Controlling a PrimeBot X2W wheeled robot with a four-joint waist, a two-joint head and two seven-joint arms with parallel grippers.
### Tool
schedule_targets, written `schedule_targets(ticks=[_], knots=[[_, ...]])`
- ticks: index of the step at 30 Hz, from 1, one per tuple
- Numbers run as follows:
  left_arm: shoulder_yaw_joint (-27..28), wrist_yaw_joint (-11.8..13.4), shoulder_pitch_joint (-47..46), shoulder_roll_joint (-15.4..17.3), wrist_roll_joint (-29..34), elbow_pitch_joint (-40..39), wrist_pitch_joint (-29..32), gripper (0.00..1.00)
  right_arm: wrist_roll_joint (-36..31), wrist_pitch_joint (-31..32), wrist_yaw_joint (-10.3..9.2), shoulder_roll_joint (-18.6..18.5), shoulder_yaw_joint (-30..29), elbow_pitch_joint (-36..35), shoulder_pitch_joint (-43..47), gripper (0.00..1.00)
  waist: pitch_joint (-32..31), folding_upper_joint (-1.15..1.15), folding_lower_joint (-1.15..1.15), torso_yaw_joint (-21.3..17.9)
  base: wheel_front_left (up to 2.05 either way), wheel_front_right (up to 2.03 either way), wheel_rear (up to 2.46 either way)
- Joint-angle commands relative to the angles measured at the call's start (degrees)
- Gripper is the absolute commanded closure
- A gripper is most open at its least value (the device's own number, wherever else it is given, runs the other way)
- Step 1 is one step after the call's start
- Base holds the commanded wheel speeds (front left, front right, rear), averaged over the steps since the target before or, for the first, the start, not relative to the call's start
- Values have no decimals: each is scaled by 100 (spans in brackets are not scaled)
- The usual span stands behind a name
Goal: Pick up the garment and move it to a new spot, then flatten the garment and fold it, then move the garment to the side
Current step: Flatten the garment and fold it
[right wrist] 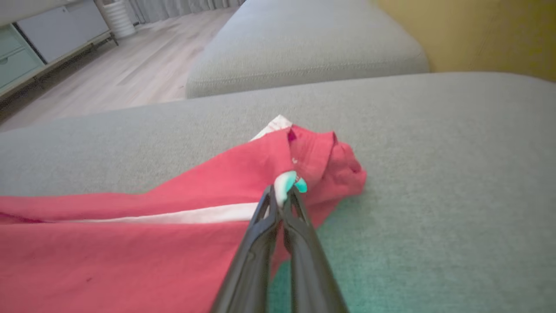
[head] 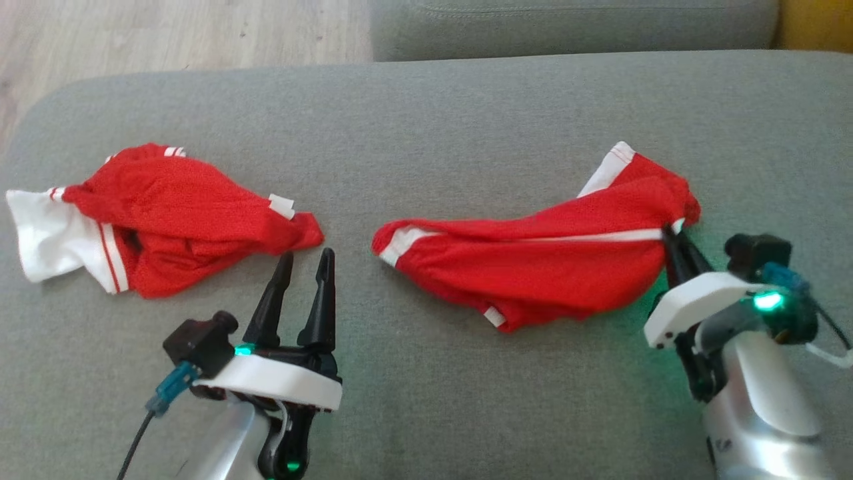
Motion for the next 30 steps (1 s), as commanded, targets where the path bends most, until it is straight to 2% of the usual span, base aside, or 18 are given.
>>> schedule_targets(ticks=[1, 5, 12, 23, 24, 25, 30], knots=[[206, -8, -132, 46, 85, -147, -55, 0, 16, -27, -4, -65, 56, -331, -192, 100, -38, 0, 0, -67, 0, 0, 0], [91, -14, -217, 33, 109, -150, -26, 0, 225, 242, -4, -143, -111, -855, -201, 100, -63, 0, 0, -200, 0, 0, 0], [-171, -30, -603, -108, -108, -70, 260, 0, 378, 692, -4, -238, 73, -1582, 31, 100, 20, 0, 0, -362, 0, 0, 0], [-415, -39, -1070, -165, -235, 299, 263, 0, 475, 940, -4, -154, -93, -1718, 461, 100, 113, 0, 0, -669, 0, 0, 0], [-431, -39, -1063, -156, -240, 313, 242, 0, 440, 924, -4, -148, -107, -1725, 489, 79, 115, 0, 0, -683, 0, 0, 0], [-443, -39, -1056, -146, -247, 325, 223, 0, 413, 882, -4, -139, -151, -1739, 508, 0, 113, 0, 0, -696, 0, 0, 0], [-510, -40, -997, -106, -276, 351, 143, 0, 281, 504, -4, -138, -154, -1970, 545, 0, 40, 0, 0, -709, 0, 0, 0]])
